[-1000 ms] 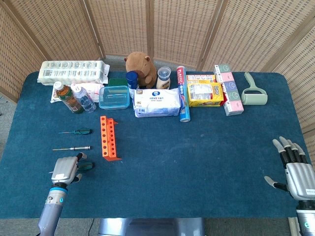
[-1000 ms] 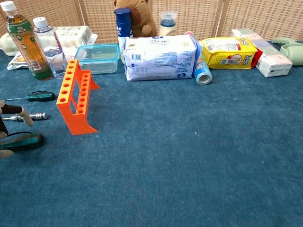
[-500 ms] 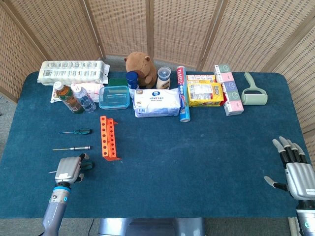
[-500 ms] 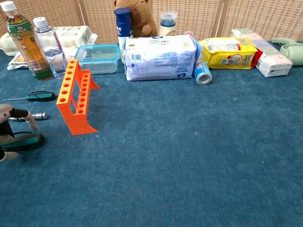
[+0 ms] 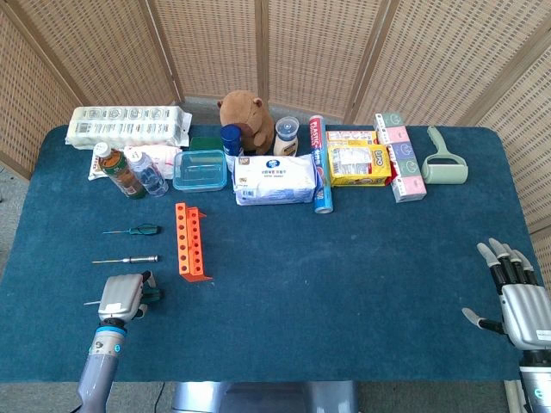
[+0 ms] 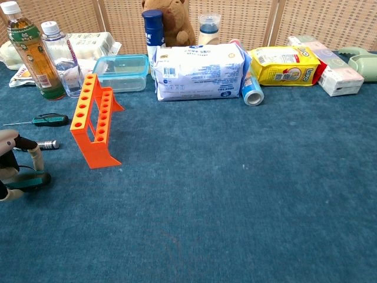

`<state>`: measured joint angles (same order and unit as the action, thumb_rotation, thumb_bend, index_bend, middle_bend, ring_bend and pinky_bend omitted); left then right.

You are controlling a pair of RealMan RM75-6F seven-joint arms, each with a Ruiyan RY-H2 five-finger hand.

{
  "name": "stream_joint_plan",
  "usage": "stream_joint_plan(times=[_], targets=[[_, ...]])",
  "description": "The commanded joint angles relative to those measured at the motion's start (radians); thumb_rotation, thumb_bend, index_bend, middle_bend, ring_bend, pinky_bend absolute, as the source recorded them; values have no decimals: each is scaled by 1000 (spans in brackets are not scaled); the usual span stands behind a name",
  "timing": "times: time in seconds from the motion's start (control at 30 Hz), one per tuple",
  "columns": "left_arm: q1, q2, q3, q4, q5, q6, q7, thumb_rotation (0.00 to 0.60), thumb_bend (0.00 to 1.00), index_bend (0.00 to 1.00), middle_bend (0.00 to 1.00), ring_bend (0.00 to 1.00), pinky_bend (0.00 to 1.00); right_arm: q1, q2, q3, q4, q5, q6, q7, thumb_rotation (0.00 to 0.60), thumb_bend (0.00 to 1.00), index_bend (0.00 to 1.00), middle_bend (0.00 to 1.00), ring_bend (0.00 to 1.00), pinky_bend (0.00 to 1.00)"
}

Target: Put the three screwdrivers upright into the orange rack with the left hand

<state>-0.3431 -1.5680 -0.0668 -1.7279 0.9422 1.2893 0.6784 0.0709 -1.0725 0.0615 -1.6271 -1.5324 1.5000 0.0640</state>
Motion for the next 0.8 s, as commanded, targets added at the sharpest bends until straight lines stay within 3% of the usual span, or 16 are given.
stream_joint_plan(times=[0.03, 0.37, 0.53, 0.63, 0.8], targets=[[1, 6, 0, -4, 8, 4, -11, 600, 361, 626, 1000, 1000, 1000, 0, 0, 0, 0, 0, -1, 0, 600, 1, 0, 29, 0, 19], [37, 109, 7, -81, 186, 55, -192, 600, 368, 626, 1000, 1000, 1000, 1, 0, -2, -3, 0, -5, -3, 600, 1, 0, 29, 0, 18], [61, 229, -1, -122, 358, 118, -359, 600, 379, 627, 1000, 1000, 1000, 2, -2, -4, -7, 0, -9, -15, 600, 0, 0, 29, 0, 19], [67, 291, 3, -130, 431, 118, -478, 600, 380, 626, 1000, 1000, 1000, 3, -4, -6, -10, 0, -10, -24, 600, 1, 0, 29, 0, 19], [46, 468, 54, -125, 645, 70, -904, 600, 406, 626, 1000, 1000, 1000, 4, -9, -6, -12, 3, -15, -38, 600, 1, 0, 29, 0, 18]])
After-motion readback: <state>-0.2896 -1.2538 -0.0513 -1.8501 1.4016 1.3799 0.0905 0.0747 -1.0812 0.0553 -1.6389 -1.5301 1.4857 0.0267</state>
